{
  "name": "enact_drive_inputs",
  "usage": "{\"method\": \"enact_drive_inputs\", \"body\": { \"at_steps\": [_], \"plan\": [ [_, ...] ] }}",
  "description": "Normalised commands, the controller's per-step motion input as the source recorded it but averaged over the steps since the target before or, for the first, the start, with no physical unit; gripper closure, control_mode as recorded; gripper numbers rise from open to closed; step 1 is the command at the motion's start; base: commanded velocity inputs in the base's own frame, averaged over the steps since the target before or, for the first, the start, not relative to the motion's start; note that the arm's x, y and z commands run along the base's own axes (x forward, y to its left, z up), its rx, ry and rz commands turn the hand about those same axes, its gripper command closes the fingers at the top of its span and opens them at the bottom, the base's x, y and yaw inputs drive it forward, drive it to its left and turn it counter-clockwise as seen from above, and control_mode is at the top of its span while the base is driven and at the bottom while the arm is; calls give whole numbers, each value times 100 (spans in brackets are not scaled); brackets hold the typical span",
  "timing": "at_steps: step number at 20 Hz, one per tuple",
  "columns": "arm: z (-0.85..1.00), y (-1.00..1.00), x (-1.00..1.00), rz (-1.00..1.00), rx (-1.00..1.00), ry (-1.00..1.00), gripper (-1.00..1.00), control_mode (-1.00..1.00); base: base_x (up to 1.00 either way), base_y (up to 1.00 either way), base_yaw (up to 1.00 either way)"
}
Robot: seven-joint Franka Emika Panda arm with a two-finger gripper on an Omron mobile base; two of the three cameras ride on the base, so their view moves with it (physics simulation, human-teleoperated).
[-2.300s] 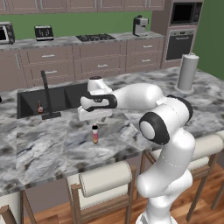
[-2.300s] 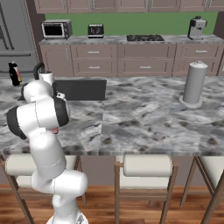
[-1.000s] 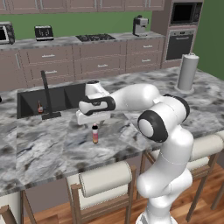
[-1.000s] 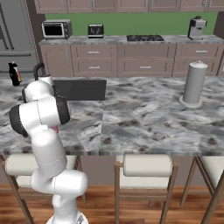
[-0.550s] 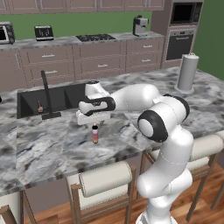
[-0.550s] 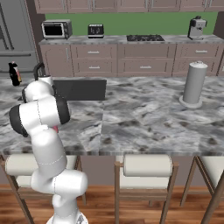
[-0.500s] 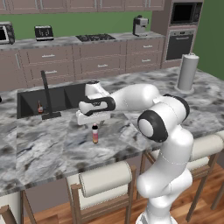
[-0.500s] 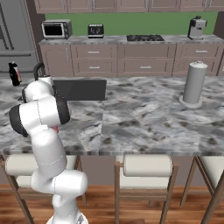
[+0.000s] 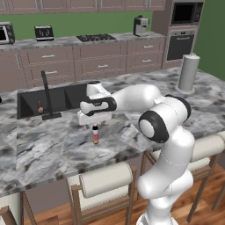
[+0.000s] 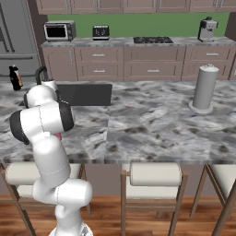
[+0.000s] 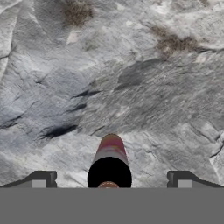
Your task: Place the large bottle from the dining counter next to the other large bottle outside the sink, and place the small bottle from the dining counter next to the other small bottle inside the sink.
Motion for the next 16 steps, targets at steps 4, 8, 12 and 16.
{"method": "enact_drive_inputs", "body": {
  "at_steps": [4,8,12,16],
  "plan": [
    [0,-2,-1,0,0,0,-100,-100,0,0,0],
    [-6,0,-6,0,0,0,-100,-100,0,0,0],
    [-15,0,-3,0,0,0,-100,-100,0,0,0],
    [-9,0,0,0,0,0,-100,-100,0,0,0]
  ]
}}
